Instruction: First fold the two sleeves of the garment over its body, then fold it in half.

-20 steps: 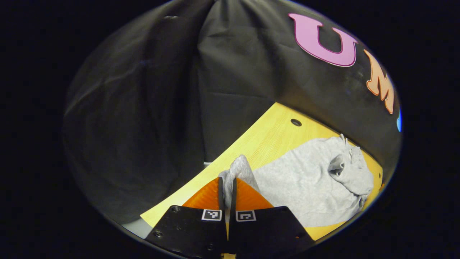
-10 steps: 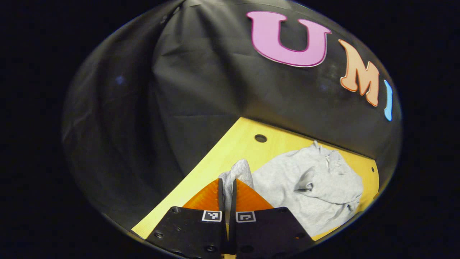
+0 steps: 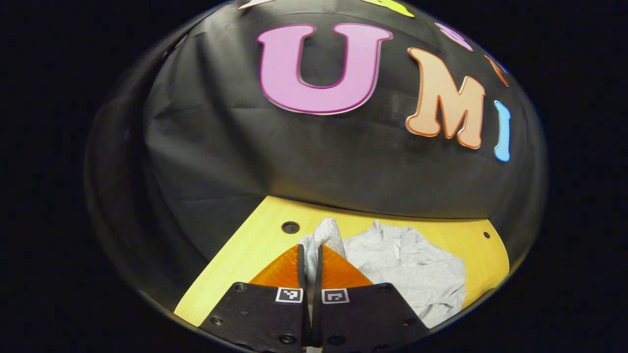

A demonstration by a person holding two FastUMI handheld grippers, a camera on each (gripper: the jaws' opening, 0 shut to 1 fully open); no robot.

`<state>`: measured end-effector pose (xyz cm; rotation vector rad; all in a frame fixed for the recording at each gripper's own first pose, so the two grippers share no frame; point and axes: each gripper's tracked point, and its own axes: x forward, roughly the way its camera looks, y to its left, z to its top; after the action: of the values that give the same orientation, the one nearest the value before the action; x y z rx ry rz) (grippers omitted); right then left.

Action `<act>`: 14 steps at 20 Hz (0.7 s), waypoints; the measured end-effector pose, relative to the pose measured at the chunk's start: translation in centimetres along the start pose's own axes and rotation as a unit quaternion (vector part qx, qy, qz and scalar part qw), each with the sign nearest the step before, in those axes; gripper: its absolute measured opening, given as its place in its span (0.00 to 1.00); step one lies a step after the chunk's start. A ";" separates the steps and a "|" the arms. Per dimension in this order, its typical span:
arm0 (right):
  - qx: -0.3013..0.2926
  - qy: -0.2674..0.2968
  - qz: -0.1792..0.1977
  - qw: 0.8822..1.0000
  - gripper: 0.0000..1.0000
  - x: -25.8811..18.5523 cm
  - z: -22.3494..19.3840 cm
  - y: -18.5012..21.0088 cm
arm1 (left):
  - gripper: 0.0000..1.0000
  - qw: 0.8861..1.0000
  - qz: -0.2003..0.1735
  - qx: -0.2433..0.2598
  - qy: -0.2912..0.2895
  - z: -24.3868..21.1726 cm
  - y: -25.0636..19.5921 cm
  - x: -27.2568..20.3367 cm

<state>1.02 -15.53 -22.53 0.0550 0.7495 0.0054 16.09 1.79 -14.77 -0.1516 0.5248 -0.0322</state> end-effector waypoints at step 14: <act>0.046 0.008 -0.051 0.998 0.96 -4.1 -3.7 -8.3 | 0.00 0.987 -0.137 0.076 0.023 -2.6 -22.8 2.9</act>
<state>-4.61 -23.75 -22.83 0.1034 0.7673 -0.1267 17.50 -21.29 -14.96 -0.0731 0.5428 -0.3435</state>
